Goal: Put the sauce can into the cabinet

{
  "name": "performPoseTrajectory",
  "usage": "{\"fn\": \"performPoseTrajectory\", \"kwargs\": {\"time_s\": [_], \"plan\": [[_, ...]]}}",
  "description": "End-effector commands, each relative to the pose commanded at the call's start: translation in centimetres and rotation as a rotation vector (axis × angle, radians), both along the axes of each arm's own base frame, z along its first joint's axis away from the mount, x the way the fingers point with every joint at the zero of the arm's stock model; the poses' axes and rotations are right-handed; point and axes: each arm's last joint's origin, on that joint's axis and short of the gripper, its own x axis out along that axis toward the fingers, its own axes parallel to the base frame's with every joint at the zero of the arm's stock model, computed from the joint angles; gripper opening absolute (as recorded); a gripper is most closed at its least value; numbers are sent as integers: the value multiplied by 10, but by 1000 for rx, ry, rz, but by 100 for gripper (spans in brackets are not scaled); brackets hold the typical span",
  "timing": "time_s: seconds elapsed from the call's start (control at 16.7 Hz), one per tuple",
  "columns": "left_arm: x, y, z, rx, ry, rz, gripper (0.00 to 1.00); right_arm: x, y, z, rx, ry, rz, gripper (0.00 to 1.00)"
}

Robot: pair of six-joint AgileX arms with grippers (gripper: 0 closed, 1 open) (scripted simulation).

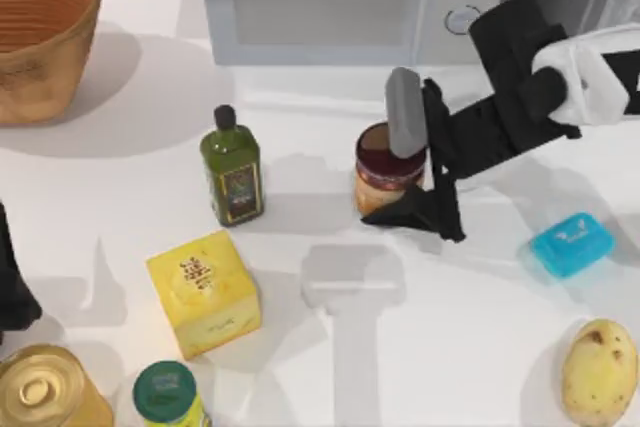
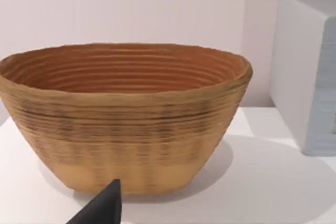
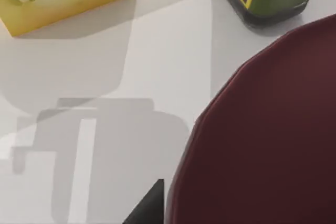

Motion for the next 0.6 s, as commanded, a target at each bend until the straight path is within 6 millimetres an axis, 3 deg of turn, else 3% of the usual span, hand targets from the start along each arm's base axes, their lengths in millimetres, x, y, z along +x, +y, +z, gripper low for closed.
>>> {"fn": "performPoseTrajectory", "kwargs": {"time_s": [0.42, 0.6], "plan": [[0, 0, 0, 0, 0, 0, 100, -3, -5, 99, -14, 23, -15, 0], [0, 0, 0, 0, 0, 0, 100, -7, -5, 118, -14, 9, -12, 0]]}}
